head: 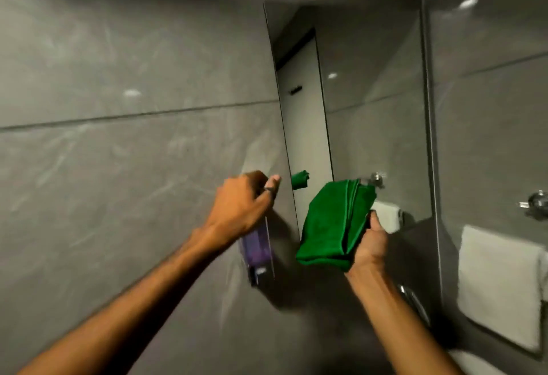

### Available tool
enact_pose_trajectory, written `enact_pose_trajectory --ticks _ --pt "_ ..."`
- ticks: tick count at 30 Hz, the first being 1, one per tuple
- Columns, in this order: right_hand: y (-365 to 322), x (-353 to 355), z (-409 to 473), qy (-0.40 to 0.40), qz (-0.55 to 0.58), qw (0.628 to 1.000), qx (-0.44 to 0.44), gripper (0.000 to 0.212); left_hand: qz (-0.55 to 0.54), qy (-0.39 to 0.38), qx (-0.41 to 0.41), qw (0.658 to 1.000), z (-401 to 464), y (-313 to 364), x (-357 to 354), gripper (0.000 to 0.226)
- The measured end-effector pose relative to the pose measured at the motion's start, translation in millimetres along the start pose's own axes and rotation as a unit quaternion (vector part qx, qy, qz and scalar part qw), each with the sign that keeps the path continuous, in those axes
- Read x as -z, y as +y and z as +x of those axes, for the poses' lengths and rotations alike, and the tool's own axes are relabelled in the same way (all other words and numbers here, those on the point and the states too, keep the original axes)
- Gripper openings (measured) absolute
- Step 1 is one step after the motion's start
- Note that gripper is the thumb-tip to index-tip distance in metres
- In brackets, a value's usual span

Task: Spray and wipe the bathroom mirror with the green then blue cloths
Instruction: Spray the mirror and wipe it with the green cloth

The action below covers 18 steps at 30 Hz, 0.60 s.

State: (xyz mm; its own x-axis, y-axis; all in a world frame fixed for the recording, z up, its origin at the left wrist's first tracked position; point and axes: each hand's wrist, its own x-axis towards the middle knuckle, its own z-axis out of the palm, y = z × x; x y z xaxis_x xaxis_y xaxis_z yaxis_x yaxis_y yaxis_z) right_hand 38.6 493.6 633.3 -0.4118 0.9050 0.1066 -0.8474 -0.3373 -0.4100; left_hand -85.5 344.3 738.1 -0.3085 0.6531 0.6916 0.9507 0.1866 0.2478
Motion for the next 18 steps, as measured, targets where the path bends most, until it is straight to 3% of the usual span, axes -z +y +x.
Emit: enact_pose_trajectory --ticks 3,5,7,9,10,11,12,13,14,15,18 --pt "-49 -87 40 -0.053 -0.008 0.996 0.071 0.046 0.064 0.122 -0.074 0.988 81 -3 39 0.035" --pt "-69 -153 71 -0.099 -0.018 0.985 0.140 0.048 0.135 0.167 -0.102 0.971 130 -13 61 0.039" --pt "-83 -224 92 -0.176 -0.054 0.969 0.165 0.047 0.204 0.146 -0.091 0.964 169 -26 75 0.054" --pt "-86 -283 111 -0.253 -0.206 0.920 0.218 0.044 0.283 0.111 -0.076 0.950 194 -40 77 0.072" --pt "-81 -302 125 -0.274 -0.341 0.853 0.286 0.041 0.318 0.119 -0.085 0.937 200 -49 72 0.077" --pt "-76 -315 142 -0.299 -0.466 0.738 0.385 0.041 0.338 0.147 -0.102 0.924 205 -54 67 0.078" --pt "-70 -322 164 -0.277 -0.582 0.584 0.493 0.048 0.351 0.180 -0.116 0.912 207 -60 60 0.075" --pt "-67 -325 179 -0.242 -0.635 0.456 0.575 0.053 0.358 0.203 -0.125 0.903 206 -62 55 0.070" --pt "-66 -324 188 -0.222 -0.643 0.391 0.621 0.055 0.367 0.220 -0.129 0.895 206 -64 52 0.068" --pt "-67 -321 195 -0.213 -0.635 0.369 0.644 0.056 0.372 0.228 -0.125 0.891 205 -63 49 0.067" --pt "-73 -321 213 -0.204 -0.617 0.369 0.665 0.055 0.377 0.257 -0.126 0.881 207 -64 39 0.070"
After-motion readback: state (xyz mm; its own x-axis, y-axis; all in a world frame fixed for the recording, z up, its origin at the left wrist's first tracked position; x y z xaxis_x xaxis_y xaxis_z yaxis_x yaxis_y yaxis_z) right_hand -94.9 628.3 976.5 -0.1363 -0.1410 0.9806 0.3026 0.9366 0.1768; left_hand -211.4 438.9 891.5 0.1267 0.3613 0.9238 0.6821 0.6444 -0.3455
